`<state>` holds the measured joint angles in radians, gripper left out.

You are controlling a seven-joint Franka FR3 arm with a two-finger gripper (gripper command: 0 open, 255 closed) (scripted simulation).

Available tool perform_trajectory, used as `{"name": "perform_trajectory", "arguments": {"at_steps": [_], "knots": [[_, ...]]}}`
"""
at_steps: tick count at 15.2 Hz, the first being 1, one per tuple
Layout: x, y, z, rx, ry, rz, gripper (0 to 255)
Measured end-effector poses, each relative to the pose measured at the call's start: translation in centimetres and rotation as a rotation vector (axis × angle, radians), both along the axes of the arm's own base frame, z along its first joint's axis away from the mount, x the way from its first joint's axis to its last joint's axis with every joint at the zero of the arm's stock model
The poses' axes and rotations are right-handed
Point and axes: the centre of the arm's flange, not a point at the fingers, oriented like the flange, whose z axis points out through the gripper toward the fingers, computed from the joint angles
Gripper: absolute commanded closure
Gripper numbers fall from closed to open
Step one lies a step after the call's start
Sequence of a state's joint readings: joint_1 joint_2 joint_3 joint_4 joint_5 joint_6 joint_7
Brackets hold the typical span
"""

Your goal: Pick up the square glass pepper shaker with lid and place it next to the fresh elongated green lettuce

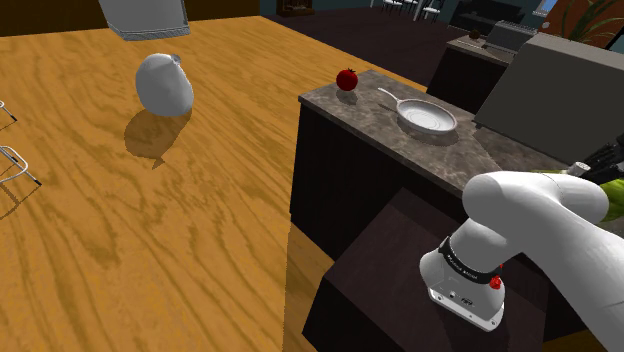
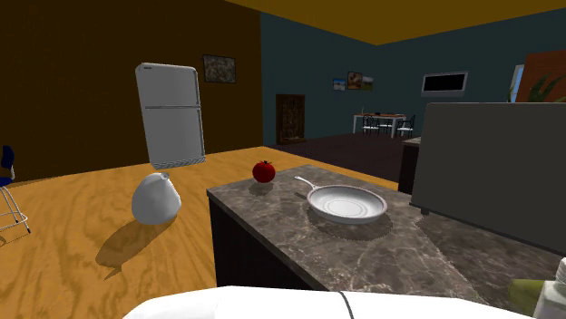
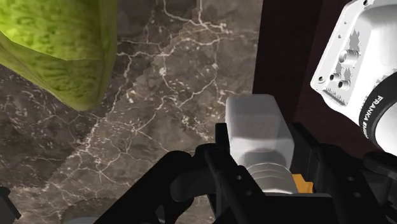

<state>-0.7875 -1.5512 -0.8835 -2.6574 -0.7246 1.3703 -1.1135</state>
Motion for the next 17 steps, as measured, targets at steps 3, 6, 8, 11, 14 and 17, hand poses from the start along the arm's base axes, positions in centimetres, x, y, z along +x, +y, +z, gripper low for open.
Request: {"name": "perform_trajectory", "arguments": {"at_steps": [3, 6, 8, 11, 14, 17], "knots": [[-0.1, 0.0, -1.5, 0.0, 0.0, 0.0, 255], [0.0, -0.1, -3.2, 0.0, 0.0, 0.0, 255], [0.0, -0.2, -4.2, 0.0, 0.0, 0.0, 255], [0.0, -0.1, -5.9, 0.0, 0.0, 0.0, 255], [0.0, -0.1, -7.3, 0.0, 0.0, 0.0, 255], [0.0, -0.2, -8.9, 0.0, 0.0, 0.0, 255]]}}
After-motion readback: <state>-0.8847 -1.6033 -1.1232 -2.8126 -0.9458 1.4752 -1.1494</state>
